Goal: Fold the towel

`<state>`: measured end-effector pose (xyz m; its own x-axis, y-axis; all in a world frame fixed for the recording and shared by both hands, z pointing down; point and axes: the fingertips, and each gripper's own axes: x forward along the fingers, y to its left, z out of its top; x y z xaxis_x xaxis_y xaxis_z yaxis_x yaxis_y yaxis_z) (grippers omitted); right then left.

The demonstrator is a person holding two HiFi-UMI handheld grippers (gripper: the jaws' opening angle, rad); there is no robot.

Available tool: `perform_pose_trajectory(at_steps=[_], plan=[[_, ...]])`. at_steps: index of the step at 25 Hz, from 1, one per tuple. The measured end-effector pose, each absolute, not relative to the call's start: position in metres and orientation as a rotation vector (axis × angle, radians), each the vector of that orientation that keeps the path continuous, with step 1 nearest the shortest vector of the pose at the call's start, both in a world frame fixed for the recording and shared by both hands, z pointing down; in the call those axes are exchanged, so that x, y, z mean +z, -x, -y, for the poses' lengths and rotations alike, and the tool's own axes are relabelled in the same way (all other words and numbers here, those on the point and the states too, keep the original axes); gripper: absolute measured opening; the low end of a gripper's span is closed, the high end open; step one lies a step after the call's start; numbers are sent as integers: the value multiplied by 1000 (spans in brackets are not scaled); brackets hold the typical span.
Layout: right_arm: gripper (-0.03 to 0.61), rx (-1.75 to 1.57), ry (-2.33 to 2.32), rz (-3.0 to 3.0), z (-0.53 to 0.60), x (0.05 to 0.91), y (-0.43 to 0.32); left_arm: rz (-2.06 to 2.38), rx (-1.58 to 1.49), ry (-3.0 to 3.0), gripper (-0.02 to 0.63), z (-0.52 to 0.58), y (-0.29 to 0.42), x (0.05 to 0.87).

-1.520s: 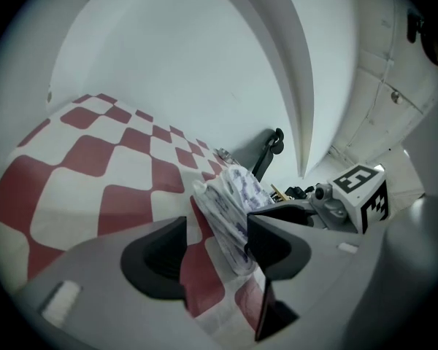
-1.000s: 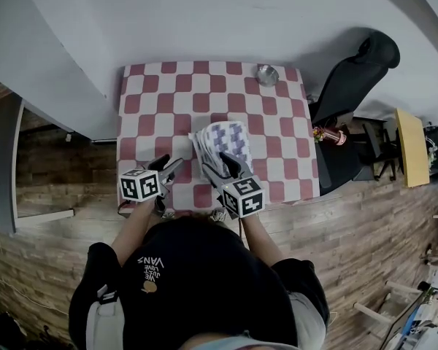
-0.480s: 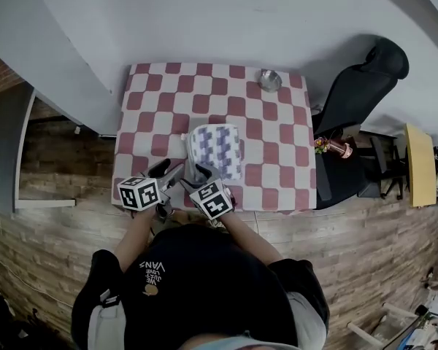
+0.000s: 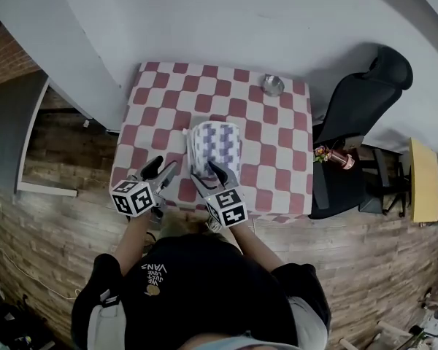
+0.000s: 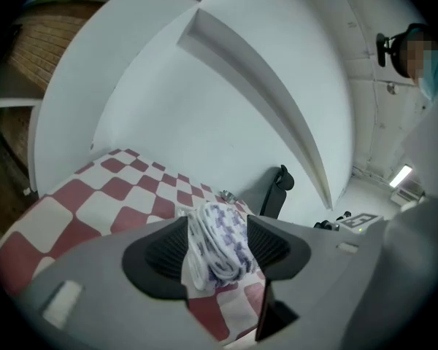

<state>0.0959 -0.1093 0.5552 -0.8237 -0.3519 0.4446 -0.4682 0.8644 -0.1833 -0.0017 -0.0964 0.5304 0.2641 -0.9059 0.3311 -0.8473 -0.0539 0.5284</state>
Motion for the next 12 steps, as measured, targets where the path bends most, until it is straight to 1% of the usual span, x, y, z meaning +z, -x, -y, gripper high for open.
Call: perform_pose_trajectory(at_steps=[2, 3, 5, 7, 8, 9, 12], plan=[[250, 389, -718, 2670, 114, 532, -116, 1602, -96, -1950, 235, 95, -2, 519], [235, 368, -777, 2683, 116, 520, -125, 1613, -82, -1983, 235, 94, -4, 513], [169, 295, -905, 2679, 119, 499, -143, 1634, -51, -2056, 233, 91, -9, 500], [80, 227, -1024, 2643, 115, 485, -162, 1646, -16, -2132, 232, 81, -14, 487], [34, 214, -1073, 2630, 110, 480, -170, 1648, -1, -2171, 221, 75, -17, 481], [6, 212, -1113, 2625, 105, 475, -175, 1651, 8, -2208, 194, 69, -19, 476], [6, 218, -1203, 2611, 89, 466, -184, 1664, 20, -2291, 88, 53, -22, 466]])
